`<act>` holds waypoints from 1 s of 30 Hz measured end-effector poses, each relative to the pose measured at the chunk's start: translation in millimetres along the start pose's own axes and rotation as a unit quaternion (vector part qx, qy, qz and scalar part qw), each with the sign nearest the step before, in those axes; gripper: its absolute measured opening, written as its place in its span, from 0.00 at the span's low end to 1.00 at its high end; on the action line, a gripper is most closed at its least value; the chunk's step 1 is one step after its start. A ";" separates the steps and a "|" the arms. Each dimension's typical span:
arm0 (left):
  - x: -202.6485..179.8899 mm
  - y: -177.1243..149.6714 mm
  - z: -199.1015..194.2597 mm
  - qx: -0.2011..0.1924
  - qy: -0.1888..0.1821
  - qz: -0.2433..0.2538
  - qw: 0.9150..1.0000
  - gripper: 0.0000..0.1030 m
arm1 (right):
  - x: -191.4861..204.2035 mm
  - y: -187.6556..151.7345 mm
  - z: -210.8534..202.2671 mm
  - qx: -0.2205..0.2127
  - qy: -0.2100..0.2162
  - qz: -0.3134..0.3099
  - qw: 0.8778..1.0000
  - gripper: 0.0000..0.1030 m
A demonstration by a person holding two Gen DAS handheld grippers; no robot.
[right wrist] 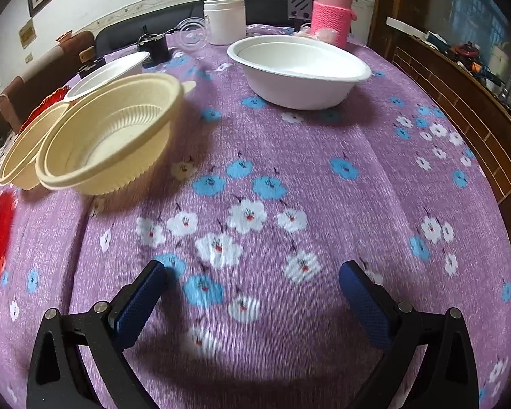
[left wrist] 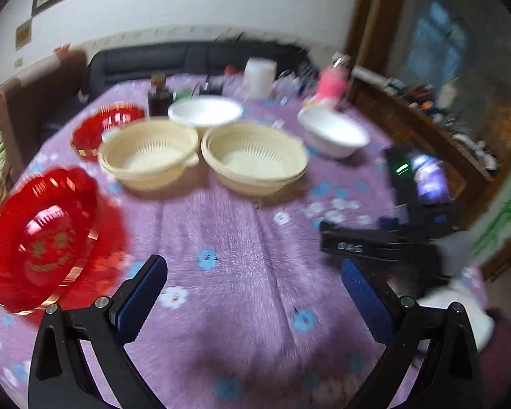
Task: Organize plates and bowls
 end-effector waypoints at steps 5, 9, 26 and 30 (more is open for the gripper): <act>44.9 21.0 -107.8 -0.121 0.049 0.031 0.991 0.99 | 8.6 -6.0 -46.4 -0.056 0.019 -0.001 0.998 0.95; 99.7 39.3 -171.3 -0.173 0.103 0.011 0.980 1.00 | 35.8 3.5 -123.5 -0.168 0.057 -0.016 0.984 0.96; 268.0 21.9 -96.8 0.012 0.156 -0.125 0.980 0.82 | 229.2 14.7 -81.6 -0.010 0.246 -0.074 0.966 0.68; 287.2 12.0 -55.1 0.048 0.121 -0.163 0.978 0.69 | 241.8 11.0 -64.6 0.012 0.235 -0.074 0.969 0.64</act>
Point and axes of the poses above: each gripper's, at about its wrist camera, not at the fingertips, and z roughly the way its jaws point, x to its left, y to its top, the point moved 2 cm from there along z, roughly the way its jaws point, and after that the axes turned 6 degrees about -y, right-handed, at the moved point
